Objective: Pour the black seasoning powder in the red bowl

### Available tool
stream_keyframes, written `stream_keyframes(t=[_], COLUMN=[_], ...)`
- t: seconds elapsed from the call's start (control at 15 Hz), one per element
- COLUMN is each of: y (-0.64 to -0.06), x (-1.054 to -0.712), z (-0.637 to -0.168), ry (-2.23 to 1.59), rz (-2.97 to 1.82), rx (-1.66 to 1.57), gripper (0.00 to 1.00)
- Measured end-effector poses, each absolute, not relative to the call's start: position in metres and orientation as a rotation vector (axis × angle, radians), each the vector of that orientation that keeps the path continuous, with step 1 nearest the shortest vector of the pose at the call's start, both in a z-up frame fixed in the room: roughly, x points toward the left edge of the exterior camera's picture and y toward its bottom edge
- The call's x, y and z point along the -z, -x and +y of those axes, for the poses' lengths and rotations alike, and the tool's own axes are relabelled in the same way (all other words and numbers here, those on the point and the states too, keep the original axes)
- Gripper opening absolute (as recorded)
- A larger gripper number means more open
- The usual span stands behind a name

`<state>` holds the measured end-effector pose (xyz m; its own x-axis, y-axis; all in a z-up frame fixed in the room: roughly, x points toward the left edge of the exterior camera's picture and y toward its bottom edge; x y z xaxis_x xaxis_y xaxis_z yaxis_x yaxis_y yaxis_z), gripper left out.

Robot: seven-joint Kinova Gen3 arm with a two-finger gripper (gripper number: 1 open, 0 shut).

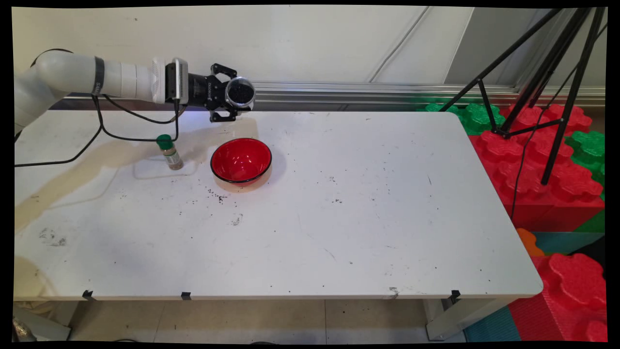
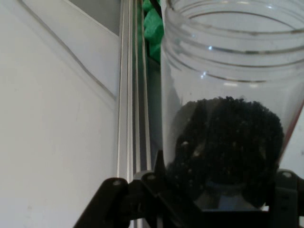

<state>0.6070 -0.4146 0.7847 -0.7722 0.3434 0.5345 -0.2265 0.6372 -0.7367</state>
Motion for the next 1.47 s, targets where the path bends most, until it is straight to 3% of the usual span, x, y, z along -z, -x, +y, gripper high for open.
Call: stream_keyframes(t=[1.47], y=[-0.605], x=[-0.779], z=[-0.404], ry=[0.607], rz=[-2.284], rx=[-1.418], gripper=[0.0])
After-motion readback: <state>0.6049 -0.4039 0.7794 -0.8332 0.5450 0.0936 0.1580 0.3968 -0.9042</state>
